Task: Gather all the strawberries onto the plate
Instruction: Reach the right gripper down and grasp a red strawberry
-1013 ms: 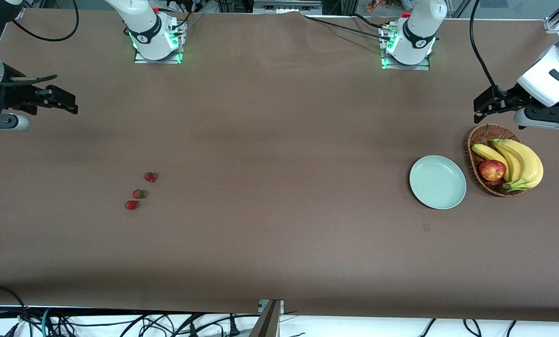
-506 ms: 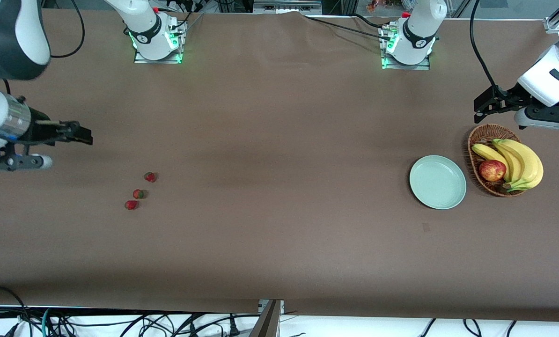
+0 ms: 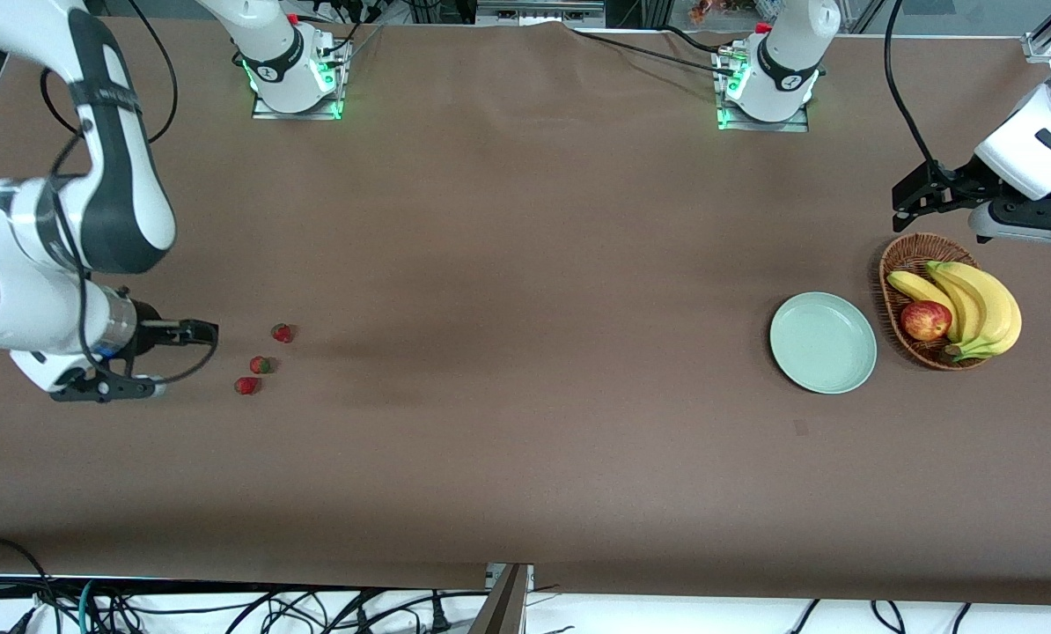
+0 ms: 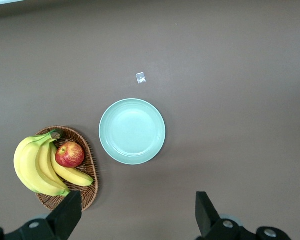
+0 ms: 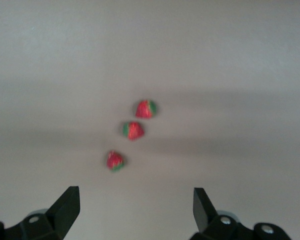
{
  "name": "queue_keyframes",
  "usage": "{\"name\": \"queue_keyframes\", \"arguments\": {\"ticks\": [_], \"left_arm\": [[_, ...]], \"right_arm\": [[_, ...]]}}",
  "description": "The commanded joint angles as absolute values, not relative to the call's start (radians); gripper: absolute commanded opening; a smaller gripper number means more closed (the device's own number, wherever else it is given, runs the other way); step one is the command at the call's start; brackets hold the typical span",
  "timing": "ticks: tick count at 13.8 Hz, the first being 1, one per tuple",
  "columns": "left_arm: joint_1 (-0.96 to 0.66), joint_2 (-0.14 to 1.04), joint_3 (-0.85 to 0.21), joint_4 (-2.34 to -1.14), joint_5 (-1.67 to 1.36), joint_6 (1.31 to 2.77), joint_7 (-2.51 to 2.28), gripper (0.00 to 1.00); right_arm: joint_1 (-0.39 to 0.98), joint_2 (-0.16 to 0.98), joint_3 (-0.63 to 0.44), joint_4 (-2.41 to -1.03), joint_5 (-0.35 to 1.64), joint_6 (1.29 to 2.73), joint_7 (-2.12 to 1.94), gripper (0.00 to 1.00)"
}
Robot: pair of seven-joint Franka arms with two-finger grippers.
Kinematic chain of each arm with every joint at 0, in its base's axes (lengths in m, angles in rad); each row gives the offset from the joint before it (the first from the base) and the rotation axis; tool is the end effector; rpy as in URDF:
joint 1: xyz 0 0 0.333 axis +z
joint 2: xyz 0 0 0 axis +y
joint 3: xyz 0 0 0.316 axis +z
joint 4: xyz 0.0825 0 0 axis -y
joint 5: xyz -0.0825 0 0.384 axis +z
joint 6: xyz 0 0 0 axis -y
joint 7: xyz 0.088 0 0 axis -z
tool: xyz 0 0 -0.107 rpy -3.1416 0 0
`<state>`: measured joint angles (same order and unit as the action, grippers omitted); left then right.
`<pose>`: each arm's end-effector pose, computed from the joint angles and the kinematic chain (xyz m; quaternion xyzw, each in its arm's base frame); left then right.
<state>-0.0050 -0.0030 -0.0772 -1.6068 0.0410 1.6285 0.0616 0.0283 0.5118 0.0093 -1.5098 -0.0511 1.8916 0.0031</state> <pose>0.5571 -0.0418 0.6143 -0.9971 0.0727 -0.0126 0.0205 0.6814 0.0209 0.3576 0.9973 0.0264 -0.0645 0.0227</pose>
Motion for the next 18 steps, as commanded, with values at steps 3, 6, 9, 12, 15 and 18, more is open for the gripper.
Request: {"name": "queue_keyframes", "arguments": {"ticks": [3, 6, 9, 12, 15, 18], "left_arm": [[-0.008, 0.005, -0.075, -1.58, 0.048, 1.605, 0.055, 1.0], [-0.008, 0.005, -0.077, -1.58, 0.046, 1.605, 0.055, 1.0], [-0.009, 0.005, -0.078, -1.58, 0.045, 1.605, 0.057, 1.0], [-0.009, 0.005, -0.077, -1.58, 0.043, 1.605, 0.063, 1.0], [-0.008, 0.006, -0.075, -1.58, 0.043, 1.605, 0.066, 1.0], [-0.005, 0.006, -0.075, -1.58, 0.043, 1.605, 0.066, 1.0]], "right_arm": [[0.011, 0.655, 0.014, -1.482, -0.054, 2.051, 0.04, 1.0], [0.003, 0.727, 0.014, -1.486, -0.054, 2.158, 0.052, 1.0], [0.002, 0.758, 0.014, -1.505, -0.054, 2.226, 0.052, 1.0], [0.002, 0.773, 0.014, -1.517, -0.052, 2.256, 0.054, 1.0], [0.006, 0.776, 0.014, -1.529, -0.052, 2.263, 0.052, 0.98], [0.009, 0.775, 0.014, -1.548, -0.054, 2.261, 0.052, 0.96]]}}
